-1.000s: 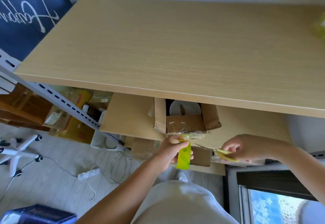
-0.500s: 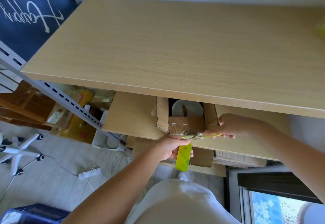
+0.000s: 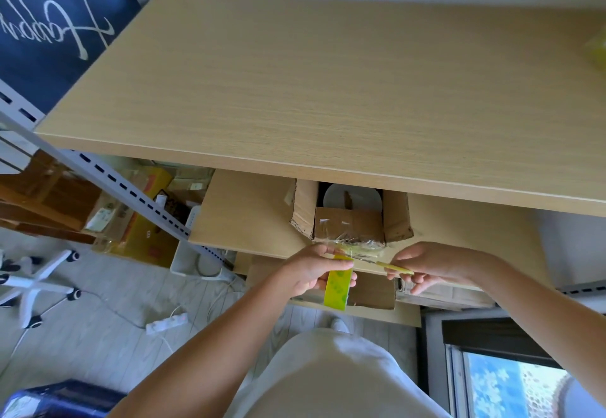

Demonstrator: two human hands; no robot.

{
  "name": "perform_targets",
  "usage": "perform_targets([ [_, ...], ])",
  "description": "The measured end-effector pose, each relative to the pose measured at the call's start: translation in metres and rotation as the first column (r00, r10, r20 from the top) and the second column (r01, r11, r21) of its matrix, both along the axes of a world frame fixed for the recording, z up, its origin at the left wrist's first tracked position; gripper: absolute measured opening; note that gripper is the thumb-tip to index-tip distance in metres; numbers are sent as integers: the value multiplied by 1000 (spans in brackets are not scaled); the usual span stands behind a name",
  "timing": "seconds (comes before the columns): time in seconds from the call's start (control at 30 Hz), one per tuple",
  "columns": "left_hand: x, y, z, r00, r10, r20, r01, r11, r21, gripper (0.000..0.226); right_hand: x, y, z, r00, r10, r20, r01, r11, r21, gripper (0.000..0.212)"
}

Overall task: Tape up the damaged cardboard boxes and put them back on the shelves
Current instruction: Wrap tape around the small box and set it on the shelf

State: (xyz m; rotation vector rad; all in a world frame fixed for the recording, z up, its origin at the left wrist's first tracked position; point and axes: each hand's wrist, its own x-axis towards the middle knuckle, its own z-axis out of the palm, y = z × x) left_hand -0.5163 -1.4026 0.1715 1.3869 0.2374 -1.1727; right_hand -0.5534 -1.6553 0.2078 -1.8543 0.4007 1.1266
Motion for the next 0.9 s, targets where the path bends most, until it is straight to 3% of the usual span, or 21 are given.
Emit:
perform_targets([
  [0.27,5,0,6,998,-55,-13,55,998,-9,12,-1,2,-7,992,6,127,-3,1000,-19,20],
  [0.5,8,2,8,996,-69,-49,70,997,12,8,7,-1,-12,974,144,175,-117,981,-154,16],
  [0.9,-5,0,12,999,50,-20,-50,998,35,15,-7,-3,-25,928,196,318,-142,972,-185,15],
])
